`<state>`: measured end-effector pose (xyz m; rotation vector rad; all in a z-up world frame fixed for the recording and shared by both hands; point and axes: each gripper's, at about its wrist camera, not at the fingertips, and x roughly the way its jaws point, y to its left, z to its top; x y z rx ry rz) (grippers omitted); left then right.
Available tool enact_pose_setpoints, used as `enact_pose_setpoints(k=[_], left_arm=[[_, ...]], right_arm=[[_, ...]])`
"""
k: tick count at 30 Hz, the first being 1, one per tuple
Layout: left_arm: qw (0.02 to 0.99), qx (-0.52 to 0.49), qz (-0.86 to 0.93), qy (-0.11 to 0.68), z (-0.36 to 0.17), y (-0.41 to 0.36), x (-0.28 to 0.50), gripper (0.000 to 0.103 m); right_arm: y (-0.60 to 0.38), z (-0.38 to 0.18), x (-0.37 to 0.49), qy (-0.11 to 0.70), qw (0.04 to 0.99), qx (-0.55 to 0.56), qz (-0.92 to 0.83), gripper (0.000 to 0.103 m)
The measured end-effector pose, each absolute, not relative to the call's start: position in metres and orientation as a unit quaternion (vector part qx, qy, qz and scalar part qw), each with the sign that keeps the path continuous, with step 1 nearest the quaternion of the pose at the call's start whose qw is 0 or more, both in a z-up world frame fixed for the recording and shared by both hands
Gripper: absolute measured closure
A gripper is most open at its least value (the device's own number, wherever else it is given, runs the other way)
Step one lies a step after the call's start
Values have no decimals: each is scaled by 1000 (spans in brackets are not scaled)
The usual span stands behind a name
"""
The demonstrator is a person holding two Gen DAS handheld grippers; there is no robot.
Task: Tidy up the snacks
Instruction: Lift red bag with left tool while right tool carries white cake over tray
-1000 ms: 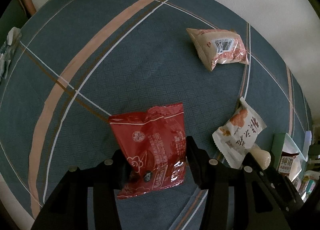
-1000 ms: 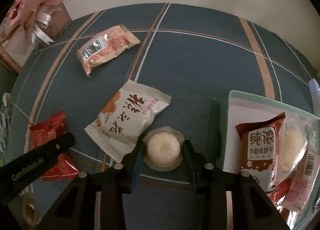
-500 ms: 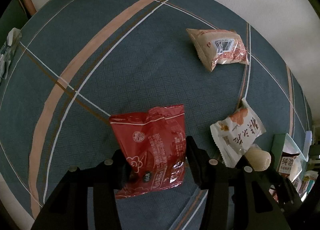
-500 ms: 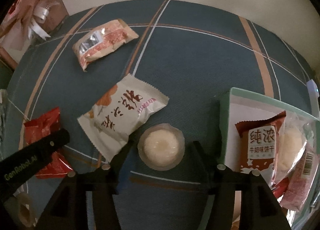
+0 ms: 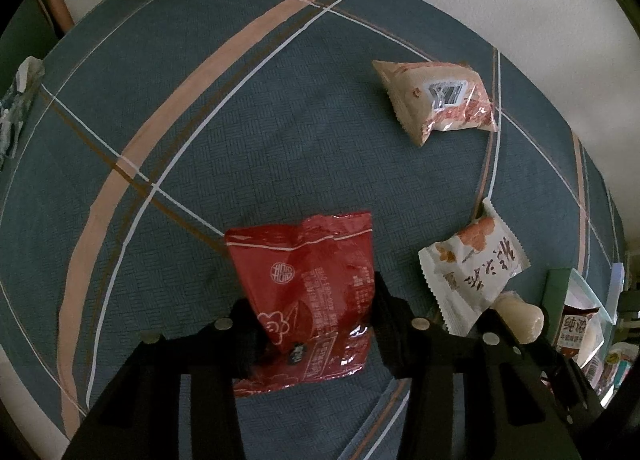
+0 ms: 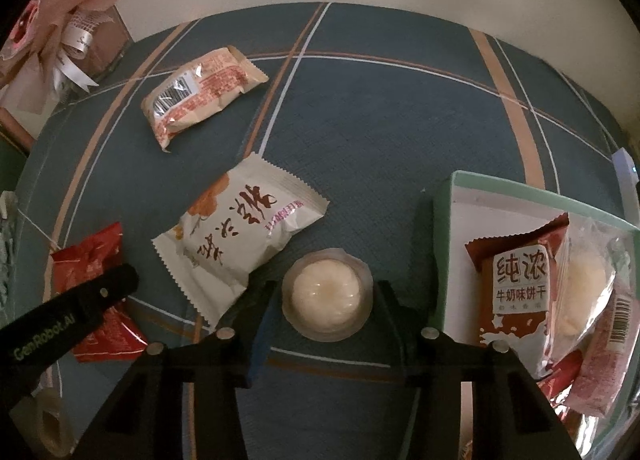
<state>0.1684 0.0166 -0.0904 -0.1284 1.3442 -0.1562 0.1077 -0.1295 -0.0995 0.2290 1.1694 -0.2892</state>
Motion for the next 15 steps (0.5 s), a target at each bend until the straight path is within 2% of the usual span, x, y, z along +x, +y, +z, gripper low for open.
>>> enact_pose_setpoints(k=[5, 15], left_arm=[[785, -65, -73, 612, -82, 19, 167, 61], [805, -75, -81, 584, -50, 24, 160, 62]], right_arm=[[-139, -91, 105, 550, 815, 119, -134, 54], [-152, -65, 98, 529, 827, 135, -133, 54]])
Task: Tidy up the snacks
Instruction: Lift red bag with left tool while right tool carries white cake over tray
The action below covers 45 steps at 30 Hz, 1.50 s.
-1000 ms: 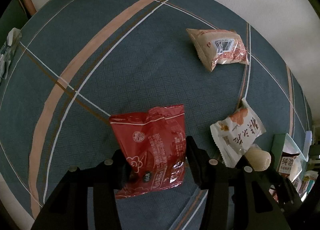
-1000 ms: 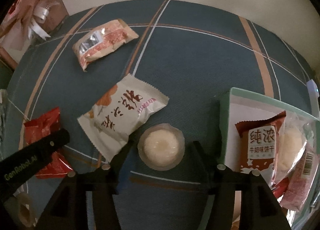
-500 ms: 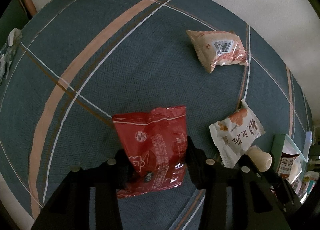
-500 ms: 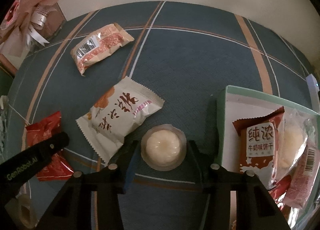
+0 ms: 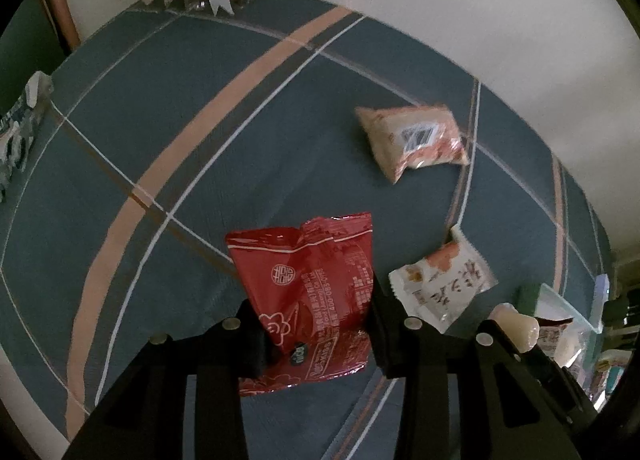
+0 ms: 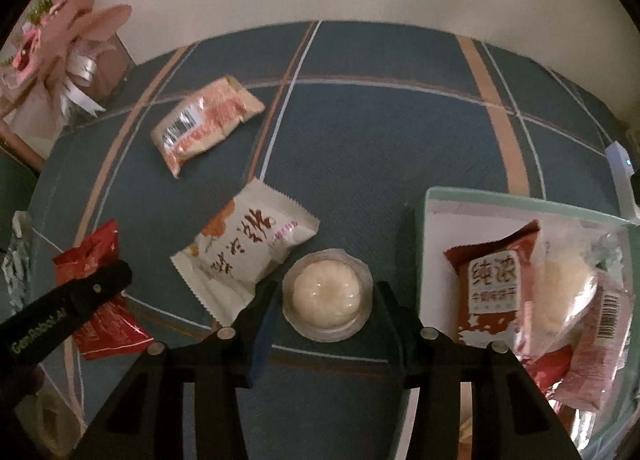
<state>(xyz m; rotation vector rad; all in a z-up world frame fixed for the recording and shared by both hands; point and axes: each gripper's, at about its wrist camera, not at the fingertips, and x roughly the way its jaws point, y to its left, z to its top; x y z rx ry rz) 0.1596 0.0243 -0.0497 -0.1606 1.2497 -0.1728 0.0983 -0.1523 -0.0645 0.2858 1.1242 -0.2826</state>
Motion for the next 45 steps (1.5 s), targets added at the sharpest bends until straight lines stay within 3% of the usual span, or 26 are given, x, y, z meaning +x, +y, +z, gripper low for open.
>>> enact_pose_setpoints(k=[10, 26, 45], left_arm=[[821, -75, -99, 558, -20, 20, 138, 62], [826, -41, -194, 528, 19, -59, 94, 62], [790, 32, -305, 531, 19, -154, 33, 62]], right_arm=[[-162, -41, 85, 513, 834, 148, -137, 54], [-226, -9, 29, 482, 829, 207, -193, 53], [-297, 12, -43, 450, 816, 256, -257, 53]])
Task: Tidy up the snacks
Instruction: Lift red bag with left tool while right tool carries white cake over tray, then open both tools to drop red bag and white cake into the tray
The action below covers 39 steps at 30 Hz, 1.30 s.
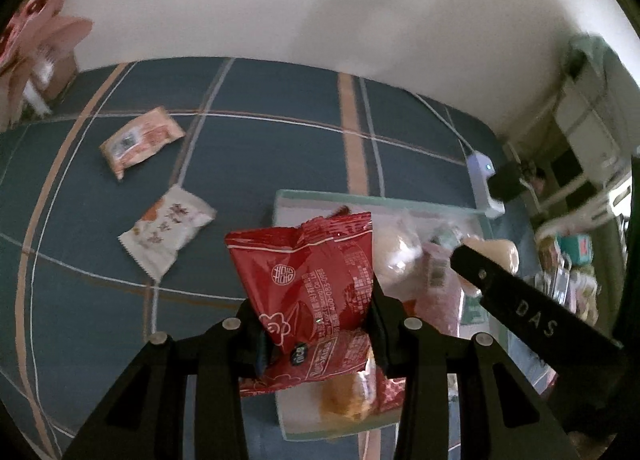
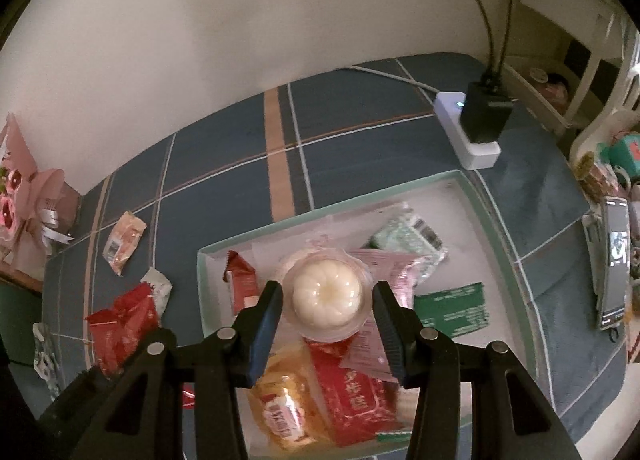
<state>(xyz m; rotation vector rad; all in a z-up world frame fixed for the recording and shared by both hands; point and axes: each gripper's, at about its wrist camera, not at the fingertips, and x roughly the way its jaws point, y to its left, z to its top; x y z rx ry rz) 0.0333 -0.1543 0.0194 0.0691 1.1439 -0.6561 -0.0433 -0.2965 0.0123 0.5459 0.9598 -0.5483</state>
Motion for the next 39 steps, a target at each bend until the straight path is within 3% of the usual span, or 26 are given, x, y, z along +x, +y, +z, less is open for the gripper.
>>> enact_pose_setpoints(k=[39], left_arm=[[768, 83, -319, 549, -19, -200, 10, 61]], right_arm=[[-302, -22, -41, 504, 786, 266, -240, 52]])
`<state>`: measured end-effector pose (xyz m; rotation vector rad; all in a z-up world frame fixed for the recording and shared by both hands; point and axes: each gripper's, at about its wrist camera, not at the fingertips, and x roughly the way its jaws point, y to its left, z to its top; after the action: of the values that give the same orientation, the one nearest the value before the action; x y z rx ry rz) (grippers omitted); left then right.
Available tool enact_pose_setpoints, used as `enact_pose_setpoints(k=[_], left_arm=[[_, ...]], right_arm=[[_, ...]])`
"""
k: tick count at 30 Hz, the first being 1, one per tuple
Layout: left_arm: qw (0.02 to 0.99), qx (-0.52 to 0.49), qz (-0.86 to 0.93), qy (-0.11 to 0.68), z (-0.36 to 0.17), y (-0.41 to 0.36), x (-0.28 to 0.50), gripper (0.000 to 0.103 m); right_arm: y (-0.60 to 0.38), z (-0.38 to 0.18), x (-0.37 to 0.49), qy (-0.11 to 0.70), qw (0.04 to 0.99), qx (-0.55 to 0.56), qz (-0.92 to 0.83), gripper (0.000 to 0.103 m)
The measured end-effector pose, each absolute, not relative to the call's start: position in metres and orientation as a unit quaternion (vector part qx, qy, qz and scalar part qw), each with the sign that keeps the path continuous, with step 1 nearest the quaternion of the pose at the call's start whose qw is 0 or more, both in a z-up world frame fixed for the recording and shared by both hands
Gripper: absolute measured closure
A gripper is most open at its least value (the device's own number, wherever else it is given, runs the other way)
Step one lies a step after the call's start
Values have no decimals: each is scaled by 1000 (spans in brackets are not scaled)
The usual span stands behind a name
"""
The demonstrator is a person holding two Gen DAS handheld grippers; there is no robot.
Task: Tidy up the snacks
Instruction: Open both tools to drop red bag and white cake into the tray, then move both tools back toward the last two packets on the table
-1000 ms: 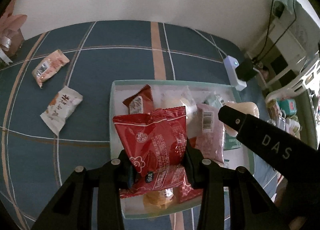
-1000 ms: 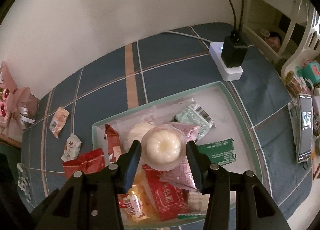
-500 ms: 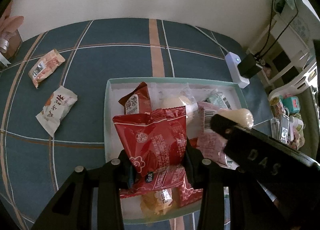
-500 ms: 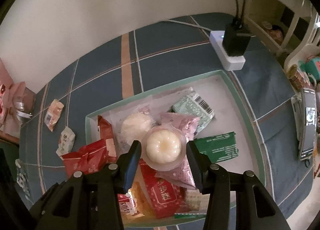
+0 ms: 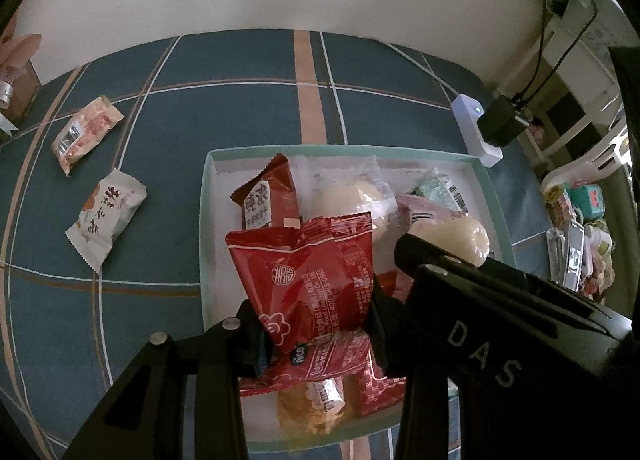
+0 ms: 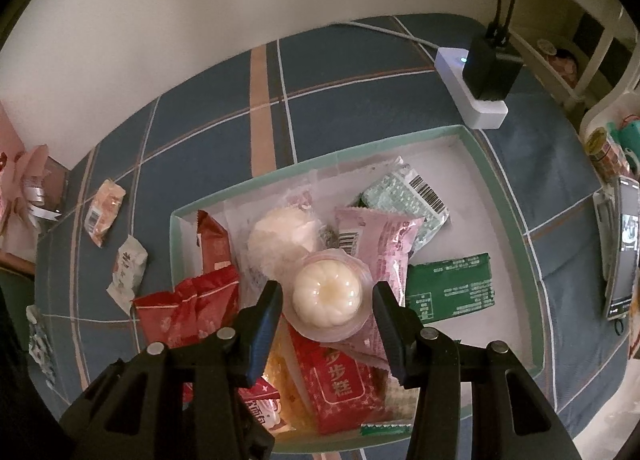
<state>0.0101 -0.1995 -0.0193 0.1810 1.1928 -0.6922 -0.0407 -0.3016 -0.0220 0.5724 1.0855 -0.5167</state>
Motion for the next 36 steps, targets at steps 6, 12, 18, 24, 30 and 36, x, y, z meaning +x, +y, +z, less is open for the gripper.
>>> enact_pose_setpoints(k=[6, 12, 18, 24, 30, 36], left_arm=[[763, 77, -317, 557, -25, -198, 12, 61], [761, 76, -316, 561, -29, -199, 13, 61], [759, 71, -314, 566, -27, -196, 15, 40], [760, 66, -312, 566, -21, -193, 18, 37], [762, 64, -294, 574, -18, -182, 28, 37], [768, 30, -261, 584, -16, -152, 50, 36]], right_arm=[[-301, -25, -39, 510, 783, 266, -235, 52], [-302, -29, -39, 513, 779, 272, -235, 52], [-301, -27, -39, 511, 782, 270, -235, 52], [-302, -19, -40, 503, 786, 270, -239, 45], [-305, -16, -40, 497, 787, 273, -242, 45], [-309, -15, -42, 489, 788, 284, -244, 42]])
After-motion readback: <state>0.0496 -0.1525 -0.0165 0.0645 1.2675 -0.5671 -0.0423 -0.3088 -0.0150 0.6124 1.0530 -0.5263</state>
